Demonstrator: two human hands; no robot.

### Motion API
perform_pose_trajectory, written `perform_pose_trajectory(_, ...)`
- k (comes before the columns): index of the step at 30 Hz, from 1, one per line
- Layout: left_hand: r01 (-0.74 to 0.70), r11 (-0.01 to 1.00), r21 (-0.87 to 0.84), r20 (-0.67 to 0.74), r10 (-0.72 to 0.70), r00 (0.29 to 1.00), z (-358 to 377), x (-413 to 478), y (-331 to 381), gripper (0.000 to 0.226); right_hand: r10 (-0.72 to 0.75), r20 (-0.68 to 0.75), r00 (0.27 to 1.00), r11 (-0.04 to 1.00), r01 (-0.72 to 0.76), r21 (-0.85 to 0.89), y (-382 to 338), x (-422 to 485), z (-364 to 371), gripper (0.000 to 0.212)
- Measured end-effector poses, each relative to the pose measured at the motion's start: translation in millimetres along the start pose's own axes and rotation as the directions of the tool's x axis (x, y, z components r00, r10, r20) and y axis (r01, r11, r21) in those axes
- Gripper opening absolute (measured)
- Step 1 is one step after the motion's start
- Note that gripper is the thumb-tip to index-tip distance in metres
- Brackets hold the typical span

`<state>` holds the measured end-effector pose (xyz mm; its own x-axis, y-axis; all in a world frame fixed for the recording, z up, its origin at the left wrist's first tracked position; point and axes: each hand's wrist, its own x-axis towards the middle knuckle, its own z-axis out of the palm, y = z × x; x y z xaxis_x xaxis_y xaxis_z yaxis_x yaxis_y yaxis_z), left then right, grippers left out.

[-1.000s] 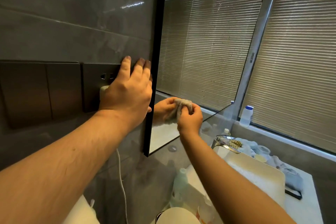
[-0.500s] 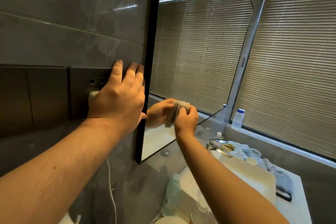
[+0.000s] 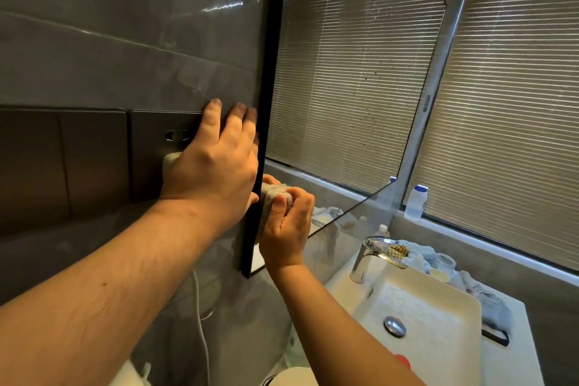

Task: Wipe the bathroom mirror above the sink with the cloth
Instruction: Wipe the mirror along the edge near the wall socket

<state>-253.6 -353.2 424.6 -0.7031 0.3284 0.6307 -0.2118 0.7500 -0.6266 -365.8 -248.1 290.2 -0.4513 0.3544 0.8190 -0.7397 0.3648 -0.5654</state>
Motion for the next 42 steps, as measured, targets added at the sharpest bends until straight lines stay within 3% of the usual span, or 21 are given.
perform_pose_trajectory(3,-0.001,1.000,-0.002,-0.013,0.001,1.000,0,-1,0,0.087,0.017,-0.029,0.999,1.000,-0.017,0.006,11,13,-3,0.028)
perform_pose_trajectory(5,0.001,1.000,0.002,-0.021,-0.001,1.000,0,0,1,0.089,0.167,-0.085,0.982,0.986,-0.168,-0.010,24,29,-5,0.038)
perform_pose_trajectory(9,-0.003,1.000,0.014,-0.019,0.003,1.000,0,0,1,0.091,0.497,-0.208,0.842,0.857,-0.514,-0.036,57,72,-18,0.029)
perform_pose_trajectory(13,-0.001,1.000,0.012,-0.019,0.002,1.000,1,-1,1,0.091,0.583,-0.234,0.778,0.800,-0.600,0.000,67,99,-28,0.017)
perform_pose_trajectory(16,0.002,1.000,0.006,-0.028,-0.002,1.000,1,-1,0,0.090,0.548,-0.221,0.807,0.828,-0.561,0.007,61,90,-22,0.021)
perform_pose_trajectory(19,0.005,1.000,0.005,-0.024,-0.005,1.000,1,0,1,0.089,0.490,-0.149,0.859,0.871,-0.489,0.042,45,63,-16,0.046)
perform_pose_trajectory(25,0.012,1.000,-0.010,-0.032,-0.012,0.999,-2,-1,-1,0.084,0.126,0.002,0.992,0.992,-0.126,0.017,10,11,-10,0.047)
perform_pose_trajectory(32,0.016,1.000,-0.027,-0.034,-0.017,0.999,-3,-2,0,0.080,-0.184,0.226,0.957,0.976,0.204,-0.071,20,-9,-24,0.055)
perform_pose_trajectory(38,0.014,1.000,-0.028,-0.045,-0.015,0.999,-2,-1,1,0.078,-0.248,0.136,0.959,0.959,0.264,-0.108,34,35,-23,0.048)
perform_pose_trajectory(42,0.017,1.000,-0.022,-0.047,-0.018,0.999,0,-1,0,0.077,-0.016,0.109,0.994,0.996,0.026,-0.085,50,72,-21,0.049)
